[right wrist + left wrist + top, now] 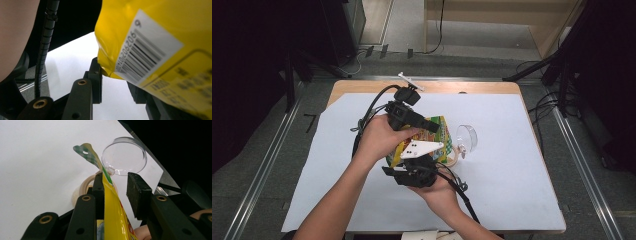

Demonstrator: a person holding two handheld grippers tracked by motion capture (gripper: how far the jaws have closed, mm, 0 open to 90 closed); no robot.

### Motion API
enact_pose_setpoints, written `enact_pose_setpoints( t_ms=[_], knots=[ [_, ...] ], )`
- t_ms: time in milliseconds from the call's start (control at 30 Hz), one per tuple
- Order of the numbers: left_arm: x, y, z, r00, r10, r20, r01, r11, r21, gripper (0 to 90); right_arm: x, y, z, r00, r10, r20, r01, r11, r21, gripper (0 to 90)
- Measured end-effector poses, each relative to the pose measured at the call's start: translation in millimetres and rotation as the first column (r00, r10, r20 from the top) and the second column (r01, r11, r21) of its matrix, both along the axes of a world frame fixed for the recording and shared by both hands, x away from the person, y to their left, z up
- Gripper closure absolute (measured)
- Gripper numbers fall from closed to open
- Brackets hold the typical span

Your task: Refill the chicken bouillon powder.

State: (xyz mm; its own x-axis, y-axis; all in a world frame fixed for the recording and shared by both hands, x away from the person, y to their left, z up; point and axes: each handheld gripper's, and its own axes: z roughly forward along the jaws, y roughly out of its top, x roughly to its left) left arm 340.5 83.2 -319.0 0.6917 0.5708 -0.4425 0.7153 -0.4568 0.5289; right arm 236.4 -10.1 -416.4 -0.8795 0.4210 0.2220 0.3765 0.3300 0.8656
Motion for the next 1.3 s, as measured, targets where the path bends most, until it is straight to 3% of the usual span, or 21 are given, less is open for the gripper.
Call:
enact_pose_setpoints(
  t_ms=[400,867,1300],
  knots=[
    [1.0,-0.6,-1.3,1.0,0.0,0.002,0.0,1.0,0.003,69.9,1.3,0.2,-1.8,1.0,-0.001,0.001,0.001,1.0,0.0,68.6],
    [-3.7,-4.9,0.8,0.9992,0.001,0.039,-0.002,0.9997,0.023,69.9,2.6,-0.1,-5.2,0.9999,-0.011,0.009,0.011,0.9999,0.003,67.5],
    [14.9,-5.7,3.7,0.9998,-0.018,0.003,0.018,0.9998,0.007,70.5,13.6,-0.5,0.2,0.9995,-0.03,-0.004,0.03,0.9995,0.008,68.6]
  ],
)
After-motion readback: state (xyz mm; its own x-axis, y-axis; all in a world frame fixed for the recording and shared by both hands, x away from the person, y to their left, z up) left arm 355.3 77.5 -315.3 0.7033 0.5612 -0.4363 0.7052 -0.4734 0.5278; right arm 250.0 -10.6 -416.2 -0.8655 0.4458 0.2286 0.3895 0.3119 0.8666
